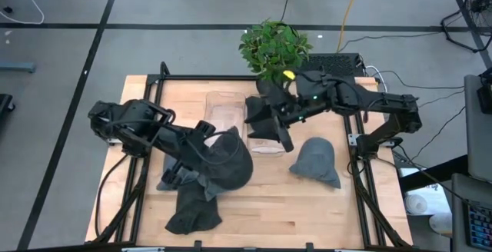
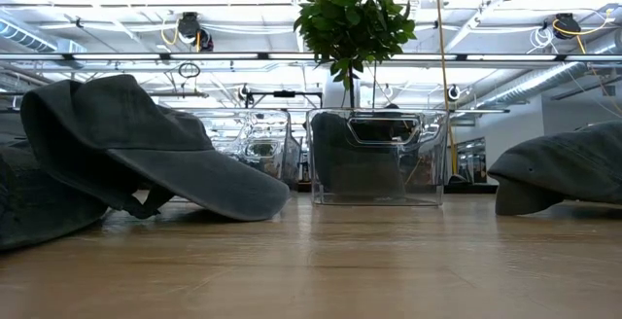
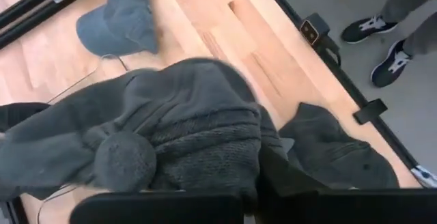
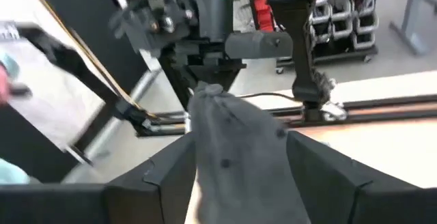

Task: Pick & Place hat
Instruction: Put the right black cap into the right transparent bin

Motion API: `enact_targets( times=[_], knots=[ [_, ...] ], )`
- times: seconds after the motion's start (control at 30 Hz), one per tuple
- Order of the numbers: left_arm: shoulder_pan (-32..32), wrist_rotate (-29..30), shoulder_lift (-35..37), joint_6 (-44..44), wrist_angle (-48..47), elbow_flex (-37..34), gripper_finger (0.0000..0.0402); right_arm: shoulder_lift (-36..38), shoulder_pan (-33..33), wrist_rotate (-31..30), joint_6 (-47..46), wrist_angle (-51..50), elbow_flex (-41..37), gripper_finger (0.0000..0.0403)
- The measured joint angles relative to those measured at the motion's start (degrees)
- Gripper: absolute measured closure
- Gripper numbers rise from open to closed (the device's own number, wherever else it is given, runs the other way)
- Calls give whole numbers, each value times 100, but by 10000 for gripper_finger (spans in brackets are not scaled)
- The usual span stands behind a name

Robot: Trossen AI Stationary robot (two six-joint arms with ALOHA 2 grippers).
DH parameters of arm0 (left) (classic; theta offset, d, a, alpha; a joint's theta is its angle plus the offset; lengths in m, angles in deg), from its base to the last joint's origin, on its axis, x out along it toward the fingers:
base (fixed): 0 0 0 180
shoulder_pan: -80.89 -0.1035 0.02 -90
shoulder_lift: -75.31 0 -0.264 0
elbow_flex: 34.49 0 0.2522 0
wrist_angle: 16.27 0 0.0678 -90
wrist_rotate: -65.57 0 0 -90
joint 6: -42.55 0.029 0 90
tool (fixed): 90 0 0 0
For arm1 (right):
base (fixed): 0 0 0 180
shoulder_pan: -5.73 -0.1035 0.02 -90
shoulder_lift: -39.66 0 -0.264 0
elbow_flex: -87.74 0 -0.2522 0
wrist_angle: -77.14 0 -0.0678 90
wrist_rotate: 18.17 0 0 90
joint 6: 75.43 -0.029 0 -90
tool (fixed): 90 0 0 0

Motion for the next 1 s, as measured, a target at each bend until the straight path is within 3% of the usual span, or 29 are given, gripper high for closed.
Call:
enact_targets(
  times=[0.43,0.8,1.0],
  knots=[
    [106,173,-187,440,-15,-2,402,-85,152,452,101,1633,-1206,214],
    [121,-34,-636,762,97,-9,401,-100,-102,456,259,1787,-1330,136],
    [84,-37,-632,824,422,-9,401,-107,-205,603,93,1821,-1776,109]
  ],
)
